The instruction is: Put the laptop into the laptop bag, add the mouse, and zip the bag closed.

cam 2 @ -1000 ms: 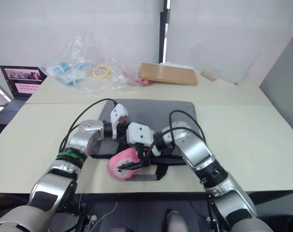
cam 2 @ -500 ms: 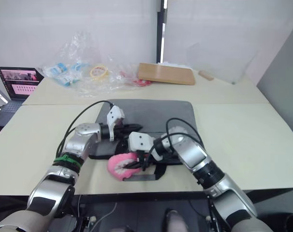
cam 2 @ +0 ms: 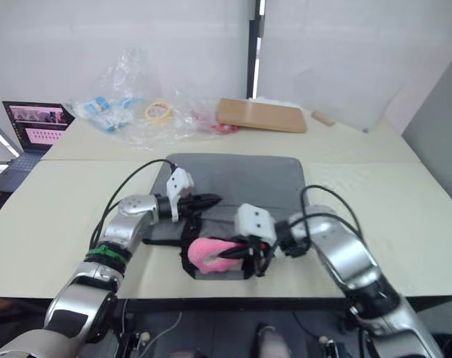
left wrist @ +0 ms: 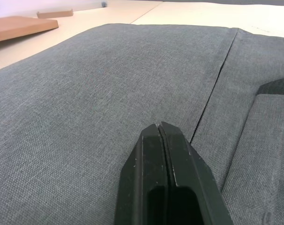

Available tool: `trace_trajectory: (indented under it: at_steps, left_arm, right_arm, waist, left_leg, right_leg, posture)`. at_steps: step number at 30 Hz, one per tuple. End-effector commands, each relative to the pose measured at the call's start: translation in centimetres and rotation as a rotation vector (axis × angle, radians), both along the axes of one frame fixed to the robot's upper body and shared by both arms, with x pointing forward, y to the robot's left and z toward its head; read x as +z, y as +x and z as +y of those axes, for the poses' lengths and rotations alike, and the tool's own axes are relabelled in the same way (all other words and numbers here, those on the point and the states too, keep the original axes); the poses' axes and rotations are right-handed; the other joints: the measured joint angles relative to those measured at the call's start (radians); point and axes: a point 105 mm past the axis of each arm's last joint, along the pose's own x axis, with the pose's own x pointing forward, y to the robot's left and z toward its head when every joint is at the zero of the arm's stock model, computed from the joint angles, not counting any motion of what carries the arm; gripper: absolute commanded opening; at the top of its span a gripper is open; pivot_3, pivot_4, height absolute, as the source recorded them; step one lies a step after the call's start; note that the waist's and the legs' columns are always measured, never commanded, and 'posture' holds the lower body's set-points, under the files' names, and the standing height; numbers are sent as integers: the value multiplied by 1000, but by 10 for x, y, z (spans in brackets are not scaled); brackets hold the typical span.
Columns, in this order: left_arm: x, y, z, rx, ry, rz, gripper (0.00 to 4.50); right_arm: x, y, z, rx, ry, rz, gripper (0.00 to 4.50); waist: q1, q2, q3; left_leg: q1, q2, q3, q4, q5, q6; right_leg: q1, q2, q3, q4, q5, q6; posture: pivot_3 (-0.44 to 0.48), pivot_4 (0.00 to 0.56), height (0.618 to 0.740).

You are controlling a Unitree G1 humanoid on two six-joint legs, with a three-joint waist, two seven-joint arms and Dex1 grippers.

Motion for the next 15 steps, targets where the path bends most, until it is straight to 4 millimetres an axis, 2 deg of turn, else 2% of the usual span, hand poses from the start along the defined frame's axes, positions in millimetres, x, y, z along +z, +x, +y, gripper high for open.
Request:
trace_trajectory:
  at_steps: [1,6,8,15]
  left_arm:
    - [-47,-15,12,1,76,132,0]
    - [-51,-19,18,7,64,135,0]
    - [-52,-19,20,10,62,136,0]
    - [-54,-18,23,31,59,136,0]
  right_arm:
    - [10,-4,-14,-84,18,-26,22]
    - [2,4,-52,-308,20,-17,22]
    - [-1,3,-71,-386,7,-10,22]
    - [-3,-6,-118,-557,1,52,22]
  waist:
    - [0,0,-2]
    - [1,2,-8]
    - [2,3,-9]
    - [4,6,-11]
  left_leg:
    - [1,1,0,-1,0,1]
    - [2,1,0,-1,-1,2]
    - [2,1,1,-1,-2,3]
    - [5,1,3,-1,-3,5]
  right_leg:
    - [2,0,0,-1,0,0]
    - [3,1,0,-5,0,2]
    - [3,0,0,-5,1,3]
    - [6,1,3,-10,1,4]
  posture:
    - [0,150,740]
    - [0,150,740]
    - [0,150,740]
    - [0,150,740]
